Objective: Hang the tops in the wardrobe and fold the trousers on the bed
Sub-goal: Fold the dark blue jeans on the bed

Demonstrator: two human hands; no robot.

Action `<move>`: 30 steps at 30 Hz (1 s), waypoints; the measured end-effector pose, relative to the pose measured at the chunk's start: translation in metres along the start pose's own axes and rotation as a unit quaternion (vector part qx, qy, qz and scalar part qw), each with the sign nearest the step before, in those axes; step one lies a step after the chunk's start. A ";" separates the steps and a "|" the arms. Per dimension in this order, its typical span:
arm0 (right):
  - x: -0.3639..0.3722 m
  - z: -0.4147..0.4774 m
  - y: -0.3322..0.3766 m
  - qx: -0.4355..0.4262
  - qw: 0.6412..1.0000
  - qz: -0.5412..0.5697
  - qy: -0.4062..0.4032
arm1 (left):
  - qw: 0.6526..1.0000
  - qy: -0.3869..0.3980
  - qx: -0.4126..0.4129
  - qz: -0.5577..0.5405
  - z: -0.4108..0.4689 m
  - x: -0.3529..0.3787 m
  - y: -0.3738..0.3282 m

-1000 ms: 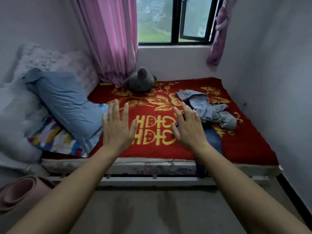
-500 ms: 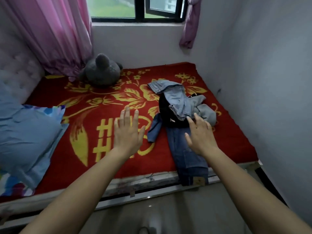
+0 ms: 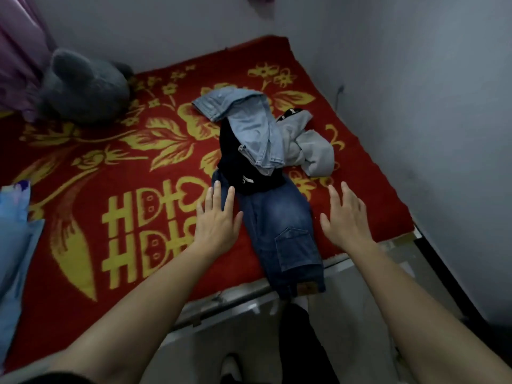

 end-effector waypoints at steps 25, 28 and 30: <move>0.313 0.023 -0.052 -0.012 0.974 0.029 0.225 | 0.824 0.345 -0.361 -0.268 -0.006 0.345 -0.059; 0.329 0.008 -0.047 0.014 0.979 0.050 0.196 | 0.822 0.321 -0.348 -0.315 -0.011 0.358 -0.053; 0.336 0.001 -0.047 0.020 0.979 0.059 0.194 | 0.790 0.292 -0.366 -0.397 -0.009 0.362 -0.052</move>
Point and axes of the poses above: each hand's wrist, its own z-axis towards the middle knuckle, its own x-axis out of the palm, y = z × x, the point moved 6 cm from there along z, towards the middle knuckle
